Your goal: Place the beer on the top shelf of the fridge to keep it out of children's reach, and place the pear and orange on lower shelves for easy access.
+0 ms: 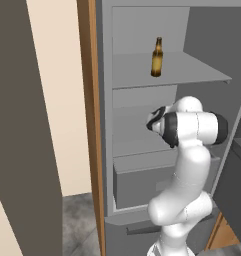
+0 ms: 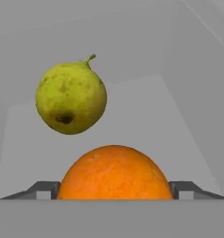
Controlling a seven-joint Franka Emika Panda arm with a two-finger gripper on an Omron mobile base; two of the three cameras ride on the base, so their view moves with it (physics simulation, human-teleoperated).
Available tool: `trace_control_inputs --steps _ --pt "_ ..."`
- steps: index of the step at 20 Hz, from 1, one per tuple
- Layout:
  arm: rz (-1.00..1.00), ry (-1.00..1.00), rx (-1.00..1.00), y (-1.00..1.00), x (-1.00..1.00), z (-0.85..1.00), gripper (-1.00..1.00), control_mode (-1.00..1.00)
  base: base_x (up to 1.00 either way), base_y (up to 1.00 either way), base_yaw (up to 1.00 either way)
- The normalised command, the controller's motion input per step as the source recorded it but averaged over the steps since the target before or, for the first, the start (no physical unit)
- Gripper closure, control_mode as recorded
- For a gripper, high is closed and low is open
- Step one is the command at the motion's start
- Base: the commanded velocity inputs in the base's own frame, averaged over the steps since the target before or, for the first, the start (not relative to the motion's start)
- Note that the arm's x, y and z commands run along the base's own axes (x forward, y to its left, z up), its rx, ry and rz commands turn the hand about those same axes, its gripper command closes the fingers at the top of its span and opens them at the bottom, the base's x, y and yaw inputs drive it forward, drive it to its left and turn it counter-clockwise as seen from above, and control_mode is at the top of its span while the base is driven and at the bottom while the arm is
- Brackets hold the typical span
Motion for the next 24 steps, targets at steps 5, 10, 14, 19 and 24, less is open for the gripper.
trace_control_inputs --steps 5,10,14,19,24 --pt "0.02 -0.01 0.01 -0.08 0.82 -0.16 1.00 -1.00 0.00 0.00 0.00" --pt "0.01 0.00 0.00 0.00 0.56 -0.21 -1.00 -1.00 0.00 0.00 0.00" --pt "0.00 0.00 0.00 0.00 0.06 -0.02 -1.00 -1.00 0.00 0.00 0.00" --pt "0.00 0.00 -0.05 0.16 -0.10 0.00 -1.00 -1.00 0.00 0.00 0.00" --pt "0.00 0.01 -0.07 0.25 -0.39 0.06 -1.00 -1.00 0.00 0.00 0.00"
